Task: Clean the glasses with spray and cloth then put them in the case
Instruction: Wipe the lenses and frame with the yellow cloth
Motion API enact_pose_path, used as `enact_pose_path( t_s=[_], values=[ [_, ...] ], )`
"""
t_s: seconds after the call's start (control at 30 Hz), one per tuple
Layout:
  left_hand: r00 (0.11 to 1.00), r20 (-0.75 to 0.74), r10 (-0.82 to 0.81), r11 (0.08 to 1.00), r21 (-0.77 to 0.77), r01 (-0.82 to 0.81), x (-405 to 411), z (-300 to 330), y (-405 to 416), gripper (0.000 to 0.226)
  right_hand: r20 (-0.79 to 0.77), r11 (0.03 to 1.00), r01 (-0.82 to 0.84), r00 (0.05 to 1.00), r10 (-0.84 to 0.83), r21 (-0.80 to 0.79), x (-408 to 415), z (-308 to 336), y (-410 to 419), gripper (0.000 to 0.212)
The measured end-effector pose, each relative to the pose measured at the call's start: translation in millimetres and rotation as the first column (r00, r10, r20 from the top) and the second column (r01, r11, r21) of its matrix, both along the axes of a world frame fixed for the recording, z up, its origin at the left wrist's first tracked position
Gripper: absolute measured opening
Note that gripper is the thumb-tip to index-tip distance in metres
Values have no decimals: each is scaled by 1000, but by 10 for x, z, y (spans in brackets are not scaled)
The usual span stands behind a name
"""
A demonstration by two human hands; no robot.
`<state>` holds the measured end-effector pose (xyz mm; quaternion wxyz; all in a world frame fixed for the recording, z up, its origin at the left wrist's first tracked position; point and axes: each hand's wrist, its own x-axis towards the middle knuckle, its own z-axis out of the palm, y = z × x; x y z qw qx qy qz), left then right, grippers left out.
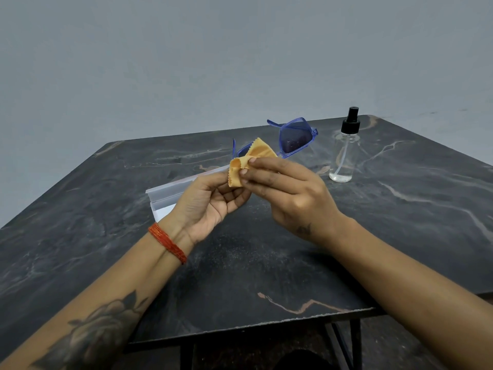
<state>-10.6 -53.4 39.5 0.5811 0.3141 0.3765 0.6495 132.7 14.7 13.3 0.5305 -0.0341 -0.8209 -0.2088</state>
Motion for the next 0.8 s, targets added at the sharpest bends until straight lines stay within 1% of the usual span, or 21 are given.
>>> enact_pose_path(
  t_s=[0.1,0.2,0.27,0.37,0.43,0.5,0.57,0.63,0.73,0.8],
  values=[
    [1000,4,-16,1000,-5,16,-10,-8,1,18,-48,1000,-15,999,15,1,54,18,35,31],
    [1000,-1,-21,1000,-8,21,-21,1,-1,22,-79,999,46,996,-45,13,97,38,81,22],
    [1000,1,-19,1000,-6,19,-22,6,-1,22,-70,996,94,993,-93,7,81,35,75,24],
    [1000,10,-14,1000,-1,14,-17,5,-4,16,-14,992,127,992,-128,-18,17,28,3,28],
    [1000,14,-14,1000,6,14,-16,-6,-5,14,46,992,120,992,-119,-33,-19,14,-32,32],
    [999,29,-20,1000,18,20,-17,-14,-6,17,109,994,108,989,-105,-30,-40,-2,-48,37],
    [999,34,-19,1000,19,18,-26,-18,-9,18,136,995,95,987,-91,-22,-46,-12,-51,37],
    [1000,25,-16,1000,18,16,-33,-16,-7,18,131,998,66,989,-62,-25,-39,-17,-35,34],
    [1000,1,-13,1000,6,13,-31,-8,-7,24,100,999,33,995,-30,-20,-16,-26,-13,30],
    [1000,-6,-7,1000,-5,7,-33,-13,-1,22,75,1000,20,997,-18,-18,12,-27,2,30]
  ],
)
